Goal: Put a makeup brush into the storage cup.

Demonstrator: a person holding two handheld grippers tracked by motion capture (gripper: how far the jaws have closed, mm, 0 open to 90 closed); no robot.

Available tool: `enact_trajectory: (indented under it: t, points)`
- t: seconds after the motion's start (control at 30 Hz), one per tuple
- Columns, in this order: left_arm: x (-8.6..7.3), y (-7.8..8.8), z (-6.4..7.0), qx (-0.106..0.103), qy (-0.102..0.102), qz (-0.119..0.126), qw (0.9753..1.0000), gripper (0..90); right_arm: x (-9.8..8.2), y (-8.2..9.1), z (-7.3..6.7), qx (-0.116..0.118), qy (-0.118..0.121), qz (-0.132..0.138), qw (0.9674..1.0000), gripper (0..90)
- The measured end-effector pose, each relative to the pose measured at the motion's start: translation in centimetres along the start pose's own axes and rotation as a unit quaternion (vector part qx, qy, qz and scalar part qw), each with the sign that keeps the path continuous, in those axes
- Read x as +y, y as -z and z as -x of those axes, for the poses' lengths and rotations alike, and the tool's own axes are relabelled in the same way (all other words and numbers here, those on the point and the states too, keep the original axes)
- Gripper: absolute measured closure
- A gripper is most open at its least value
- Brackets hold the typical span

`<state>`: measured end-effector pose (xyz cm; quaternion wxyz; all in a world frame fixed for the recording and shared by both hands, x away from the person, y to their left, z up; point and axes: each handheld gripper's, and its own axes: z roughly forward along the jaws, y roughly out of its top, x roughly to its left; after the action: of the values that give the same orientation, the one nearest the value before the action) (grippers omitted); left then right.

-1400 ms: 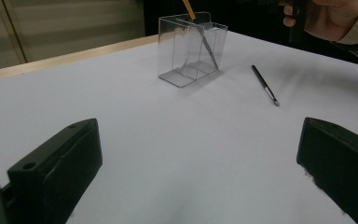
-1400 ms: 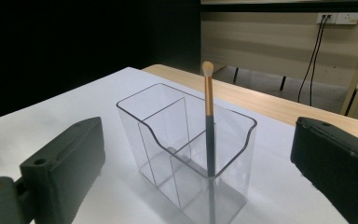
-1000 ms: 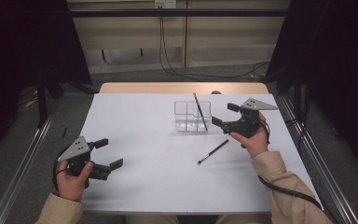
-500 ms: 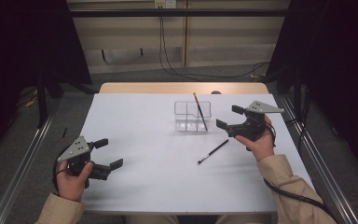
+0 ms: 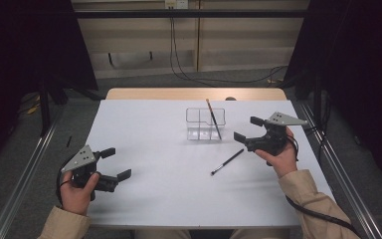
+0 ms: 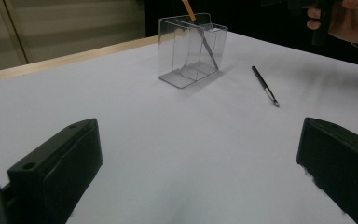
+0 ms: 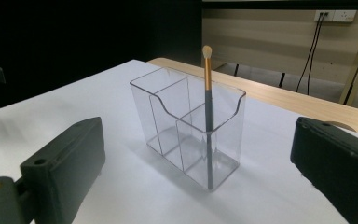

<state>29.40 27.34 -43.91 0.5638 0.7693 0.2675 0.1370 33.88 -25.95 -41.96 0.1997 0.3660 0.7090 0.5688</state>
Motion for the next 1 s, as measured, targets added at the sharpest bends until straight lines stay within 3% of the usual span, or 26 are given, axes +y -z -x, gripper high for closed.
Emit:
enact_trajectory:
  t: [1.0]
  points:
    - [0.1, 0.1, 0.1, 0.001, -0.002, 0.003, 1.0, 0.0, -1.2, 2.9, -0.2, -0.006, 0.0, -0.008, 1.0, 2.7]
